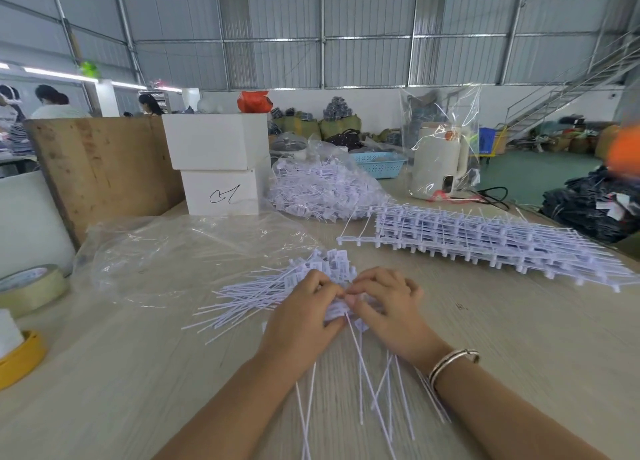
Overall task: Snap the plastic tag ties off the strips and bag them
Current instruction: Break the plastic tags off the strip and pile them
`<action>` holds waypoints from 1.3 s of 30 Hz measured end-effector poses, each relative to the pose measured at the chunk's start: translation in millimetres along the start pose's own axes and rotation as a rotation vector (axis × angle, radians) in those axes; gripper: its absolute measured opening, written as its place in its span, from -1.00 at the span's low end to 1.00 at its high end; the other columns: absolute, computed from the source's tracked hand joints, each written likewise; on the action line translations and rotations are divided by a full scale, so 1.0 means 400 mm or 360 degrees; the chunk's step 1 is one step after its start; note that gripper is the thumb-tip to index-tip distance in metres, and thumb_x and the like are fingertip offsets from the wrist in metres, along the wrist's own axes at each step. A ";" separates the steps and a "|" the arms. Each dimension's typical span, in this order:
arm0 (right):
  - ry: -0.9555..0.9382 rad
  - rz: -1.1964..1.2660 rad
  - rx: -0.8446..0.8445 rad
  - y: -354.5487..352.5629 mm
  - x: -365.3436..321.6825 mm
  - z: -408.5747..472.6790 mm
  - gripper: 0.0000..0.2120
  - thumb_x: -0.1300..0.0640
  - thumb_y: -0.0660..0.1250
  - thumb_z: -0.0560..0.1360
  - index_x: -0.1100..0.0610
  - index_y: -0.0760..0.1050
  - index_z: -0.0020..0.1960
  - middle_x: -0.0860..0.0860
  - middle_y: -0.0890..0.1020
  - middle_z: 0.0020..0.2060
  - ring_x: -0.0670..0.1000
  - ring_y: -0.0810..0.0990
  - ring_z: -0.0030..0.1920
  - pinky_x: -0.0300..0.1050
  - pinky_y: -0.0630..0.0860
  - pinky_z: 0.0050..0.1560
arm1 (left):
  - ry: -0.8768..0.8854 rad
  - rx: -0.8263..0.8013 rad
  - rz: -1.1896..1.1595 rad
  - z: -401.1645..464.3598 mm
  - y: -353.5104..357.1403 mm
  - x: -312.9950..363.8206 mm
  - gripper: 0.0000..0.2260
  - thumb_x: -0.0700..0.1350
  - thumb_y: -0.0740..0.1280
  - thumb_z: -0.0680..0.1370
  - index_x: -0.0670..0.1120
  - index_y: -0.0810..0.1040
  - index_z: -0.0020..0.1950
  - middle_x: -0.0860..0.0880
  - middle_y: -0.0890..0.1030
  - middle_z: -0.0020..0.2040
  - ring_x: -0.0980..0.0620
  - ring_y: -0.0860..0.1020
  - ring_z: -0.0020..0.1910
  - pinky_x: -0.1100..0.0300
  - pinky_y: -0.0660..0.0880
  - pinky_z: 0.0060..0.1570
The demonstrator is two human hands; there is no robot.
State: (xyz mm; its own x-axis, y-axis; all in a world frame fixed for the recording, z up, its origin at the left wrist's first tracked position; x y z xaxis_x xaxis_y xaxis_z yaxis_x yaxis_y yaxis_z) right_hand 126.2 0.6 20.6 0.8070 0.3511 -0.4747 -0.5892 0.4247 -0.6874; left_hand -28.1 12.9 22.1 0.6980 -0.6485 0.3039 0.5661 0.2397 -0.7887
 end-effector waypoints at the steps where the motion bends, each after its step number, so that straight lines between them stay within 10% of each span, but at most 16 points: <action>1: 0.0010 0.0010 -0.0055 0.005 0.000 -0.001 -0.72 -0.26 0.21 0.46 -0.14 0.60 -0.06 -0.31 0.44 -0.02 -0.26 0.28 0.15 -0.15 -0.02 0.20 | 0.0015 0.0010 0.0000 0.001 0.003 0.004 -0.72 -0.02 0.35 0.49 -0.03 0.50 0.17 0.05 0.37 0.11 0.13 0.47 -0.05 0.29 0.37 -0.22; 8: 0.0141 0.0413 -0.0407 0.008 0.018 0.000 -0.89 -0.05 0.36 0.45 -0.06 0.62 -0.20 -0.24 0.53 -0.01 -0.20 0.32 0.21 0.00 0.01 0.36 | 0.0139 -0.0037 -0.0121 -0.008 0.013 0.009 -0.72 0.01 0.31 0.50 0.03 0.43 0.19 0.14 0.30 0.11 0.17 0.47 -0.12 0.24 0.42 -0.27; 17: 0.0455 0.0976 -0.0127 0.000 0.047 0.013 -0.74 0.18 0.34 0.47 -0.05 0.55 -0.36 -0.08 0.56 -0.22 0.08 0.52 0.01 0.32 0.24 0.28 | -0.0035 -0.0117 -0.0266 -0.013 0.016 -0.019 -0.68 -0.22 0.27 0.49 0.05 0.43 0.20 0.22 0.44 0.06 0.18 0.45 0.05 0.27 0.40 -0.03; 24: 0.0262 0.0848 -0.0359 -0.007 0.020 0.004 -0.79 0.03 0.40 0.43 0.20 0.62 -0.20 0.10 0.58 -0.15 0.02 0.56 -0.06 0.06 0.41 0.14 | -0.0102 0.0035 -0.0081 -0.008 0.006 -0.006 -0.90 -0.06 0.31 0.52 0.02 0.50 0.03 0.09 0.54 -0.06 0.11 0.46 -0.08 0.21 0.39 -0.18; 39: 0.0110 0.0738 -0.0327 -0.008 0.016 0.007 -0.97 0.15 0.42 0.44 0.08 0.63 -0.13 0.02 0.59 -0.16 0.08 0.56 -0.04 0.21 0.37 0.18 | -0.0229 -0.0065 -0.0142 -0.002 0.012 -0.032 -0.82 0.00 0.33 0.53 0.12 0.61 0.13 0.15 0.67 -0.02 0.21 0.59 -0.06 0.27 0.47 -0.10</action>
State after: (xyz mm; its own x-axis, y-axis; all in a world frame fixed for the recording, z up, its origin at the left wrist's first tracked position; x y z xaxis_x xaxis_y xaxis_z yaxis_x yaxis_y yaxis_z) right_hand 133.4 3.7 21.3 0.4673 0.4046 -0.7861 -0.8717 0.0622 -0.4862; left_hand -34.5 21.8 14.0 0.7030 -0.5549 0.4448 0.6123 0.1542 -0.7754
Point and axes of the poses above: each hand's wrist, its own z-axis towards the middle knuckle, its own y-axis out of the palm, x = y × z, the point moved 2 cm from there along z, towards the middle knuckle
